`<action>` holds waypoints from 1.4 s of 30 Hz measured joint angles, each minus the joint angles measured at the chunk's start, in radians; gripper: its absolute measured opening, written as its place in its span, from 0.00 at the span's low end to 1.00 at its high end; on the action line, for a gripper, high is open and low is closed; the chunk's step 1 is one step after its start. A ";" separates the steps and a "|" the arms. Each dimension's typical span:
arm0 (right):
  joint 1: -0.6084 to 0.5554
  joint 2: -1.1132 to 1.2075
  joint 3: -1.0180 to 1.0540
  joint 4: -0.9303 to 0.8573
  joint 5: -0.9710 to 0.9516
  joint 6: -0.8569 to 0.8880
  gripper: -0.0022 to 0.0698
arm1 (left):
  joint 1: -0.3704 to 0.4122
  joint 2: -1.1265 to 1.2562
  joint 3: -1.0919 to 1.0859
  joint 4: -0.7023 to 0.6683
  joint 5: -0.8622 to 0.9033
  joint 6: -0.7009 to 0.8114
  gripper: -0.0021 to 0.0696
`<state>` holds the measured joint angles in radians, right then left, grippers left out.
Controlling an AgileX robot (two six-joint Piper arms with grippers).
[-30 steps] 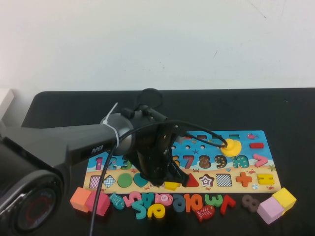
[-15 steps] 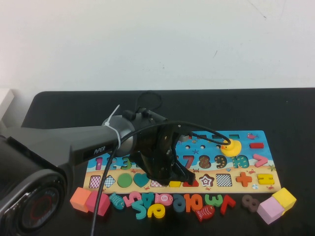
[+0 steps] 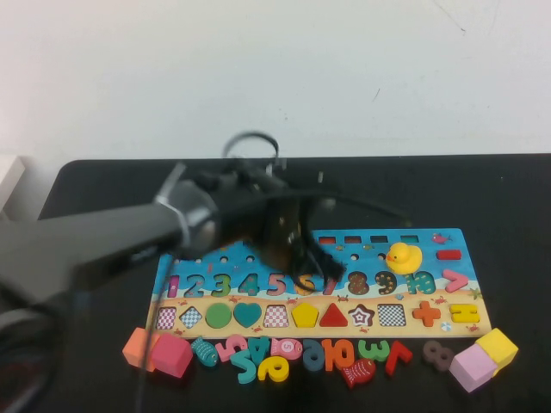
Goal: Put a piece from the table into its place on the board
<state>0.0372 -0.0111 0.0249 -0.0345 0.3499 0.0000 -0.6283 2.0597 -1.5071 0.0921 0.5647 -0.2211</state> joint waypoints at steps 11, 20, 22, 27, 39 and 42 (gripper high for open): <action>0.000 0.000 0.000 0.000 0.000 0.000 0.06 | -0.025 -0.503 0.381 0.112 -0.282 -0.002 0.03; 0.000 0.000 0.000 0.000 0.000 0.000 0.06 | -0.025 -0.934 0.802 0.094 -0.448 -0.012 0.03; 0.000 0.000 0.000 0.000 0.000 0.000 0.06 | -0.025 -1.027 0.848 0.093 -0.409 -0.024 0.03; 0.000 0.000 0.000 0.000 0.000 0.000 0.06 | -0.024 -1.224 0.899 0.101 -0.281 -0.153 0.03; 0.000 0.000 0.000 0.000 0.000 0.000 0.06 | -0.024 -1.654 0.980 0.143 0.085 -0.177 0.03; 0.000 0.000 0.000 0.000 0.000 0.000 0.06 | -0.018 -1.751 1.084 0.207 0.031 -0.177 0.03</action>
<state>0.0372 -0.0111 0.0249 -0.0345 0.3499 0.0000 -0.6459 0.3089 -0.4230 0.2995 0.5958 -0.3983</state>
